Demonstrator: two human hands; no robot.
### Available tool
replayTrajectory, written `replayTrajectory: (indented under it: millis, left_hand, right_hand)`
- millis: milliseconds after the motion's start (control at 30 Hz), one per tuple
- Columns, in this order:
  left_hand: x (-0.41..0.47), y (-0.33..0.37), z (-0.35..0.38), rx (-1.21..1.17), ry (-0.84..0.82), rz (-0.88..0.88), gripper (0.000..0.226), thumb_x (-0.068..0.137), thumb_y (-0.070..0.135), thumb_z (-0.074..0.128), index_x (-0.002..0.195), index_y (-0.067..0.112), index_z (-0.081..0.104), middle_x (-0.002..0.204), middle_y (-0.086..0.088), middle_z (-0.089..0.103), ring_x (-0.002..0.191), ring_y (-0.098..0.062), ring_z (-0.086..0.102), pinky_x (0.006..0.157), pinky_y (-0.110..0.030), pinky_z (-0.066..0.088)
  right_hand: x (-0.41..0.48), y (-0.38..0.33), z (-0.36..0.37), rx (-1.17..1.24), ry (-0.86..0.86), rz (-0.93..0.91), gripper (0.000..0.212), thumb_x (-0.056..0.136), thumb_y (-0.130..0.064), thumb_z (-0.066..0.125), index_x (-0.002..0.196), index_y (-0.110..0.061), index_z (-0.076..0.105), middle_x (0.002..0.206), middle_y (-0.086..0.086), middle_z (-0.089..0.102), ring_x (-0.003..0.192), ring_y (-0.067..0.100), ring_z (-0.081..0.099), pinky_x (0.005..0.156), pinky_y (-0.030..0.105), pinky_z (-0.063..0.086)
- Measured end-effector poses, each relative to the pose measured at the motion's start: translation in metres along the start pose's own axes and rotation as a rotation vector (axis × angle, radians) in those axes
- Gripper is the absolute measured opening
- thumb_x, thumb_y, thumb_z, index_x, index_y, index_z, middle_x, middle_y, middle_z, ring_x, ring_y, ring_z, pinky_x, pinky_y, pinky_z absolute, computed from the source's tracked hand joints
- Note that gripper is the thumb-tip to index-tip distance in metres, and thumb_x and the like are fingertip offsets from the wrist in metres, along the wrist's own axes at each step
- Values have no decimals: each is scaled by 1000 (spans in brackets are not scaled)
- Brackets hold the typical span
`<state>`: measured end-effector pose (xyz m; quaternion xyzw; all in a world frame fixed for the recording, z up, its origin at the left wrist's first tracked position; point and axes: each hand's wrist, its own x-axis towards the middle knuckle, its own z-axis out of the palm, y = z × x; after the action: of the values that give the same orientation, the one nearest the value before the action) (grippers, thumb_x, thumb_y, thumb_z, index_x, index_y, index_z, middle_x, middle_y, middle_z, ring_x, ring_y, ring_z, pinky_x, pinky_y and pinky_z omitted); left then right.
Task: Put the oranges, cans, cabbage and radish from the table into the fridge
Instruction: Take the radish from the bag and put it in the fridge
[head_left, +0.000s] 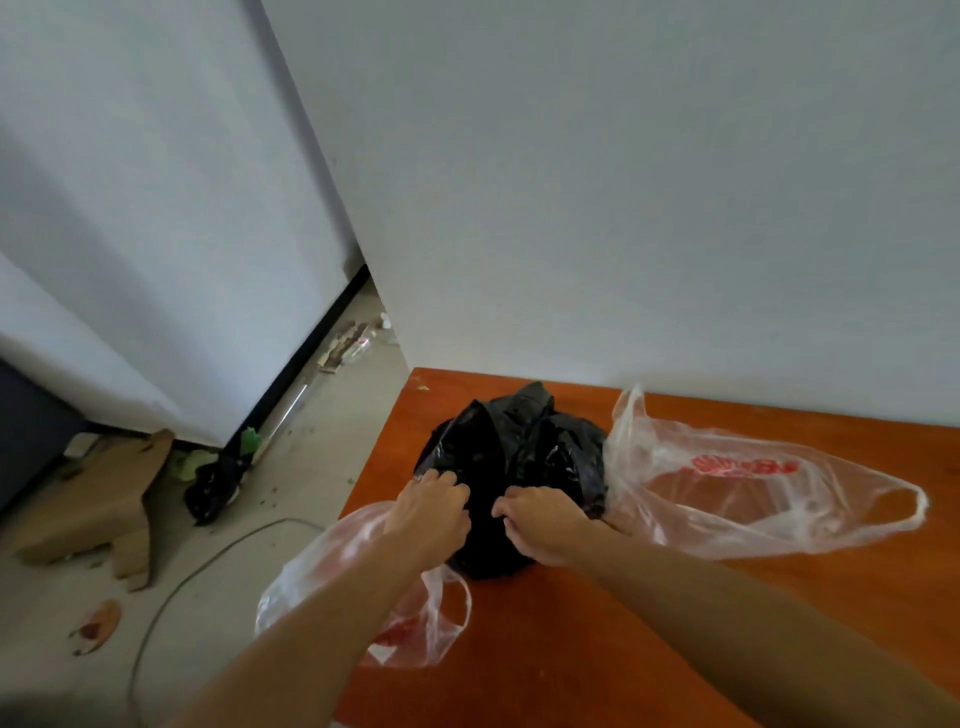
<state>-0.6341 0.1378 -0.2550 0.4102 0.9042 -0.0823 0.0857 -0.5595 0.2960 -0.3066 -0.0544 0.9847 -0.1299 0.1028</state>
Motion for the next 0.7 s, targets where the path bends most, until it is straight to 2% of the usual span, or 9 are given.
replayTrajectory:
  millis: [67,133,233,333,433,533,600,700]
  left_hand:
    - [18,-3,13,-5,-65,56,34,96,33,42,126,19,51,128,-5,49,119,-25,42,98,-36,38]
    - [37,0,24,-42,-137,57,46,98,41,37,140,23,36,139,-8,39,122,-32,39,101,-42,36]
    - [70,1,39,-98,-213,-92,68,96,59,29,151,24,11,152,-17,21,130,-46,30,103,-51,34]
    - [105,-17,47,-112,-252,-180,80,93,62,35,152,19,2,156,-18,11,135,-49,22,106,-55,31]
    - [137,-48,54,-99,-210,-148,86,90,61,43,151,18,1,155,-17,12,135,-48,22,105,-56,30]
    - [162,-81,70,-94,-217,-70,92,88,53,56,151,20,-3,153,-15,14,135,-44,23,105,-55,31]
    - [173,-99,84,-95,-256,-7,100,84,46,66,151,23,-6,152,-14,19,134,-40,28,104,-52,35]
    - [184,-117,103,-265,-320,104,95,85,50,62,152,26,-1,143,-7,35,125,-32,40,95,-44,44]
  right_hand:
    - [17,8,14,7,-102,28,35,102,-21,34,134,-17,49,129,8,52,104,28,56,80,38,46]
    - [33,22,18,-40,-139,110,39,101,-24,38,139,-16,41,136,11,45,117,32,48,89,40,44]
    - [63,52,3,-152,-149,330,57,93,-30,53,144,-16,33,145,15,31,131,43,29,101,51,36]
    - [91,82,-16,-156,-150,490,57,89,-23,55,141,-12,33,148,18,25,133,46,24,102,54,33]
    - [120,105,-25,-132,-108,539,55,90,-21,52,141,-14,32,150,15,23,134,42,24,102,52,35]
    - [147,124,-29,-112,-51,523,60,88,-27,56,141,-17,30,146,12,27,130,38,29,95,48,41]
    - [161,135,-29,-92,-82,525,65,86,-26,60,143,-18,27,145,10,28,130,36,30,92,46,43]
    - [178,150,-21,-97,-162,526,74,82,-20,64,145,-19,25,146,9,30,129,35,34,90,44,46]
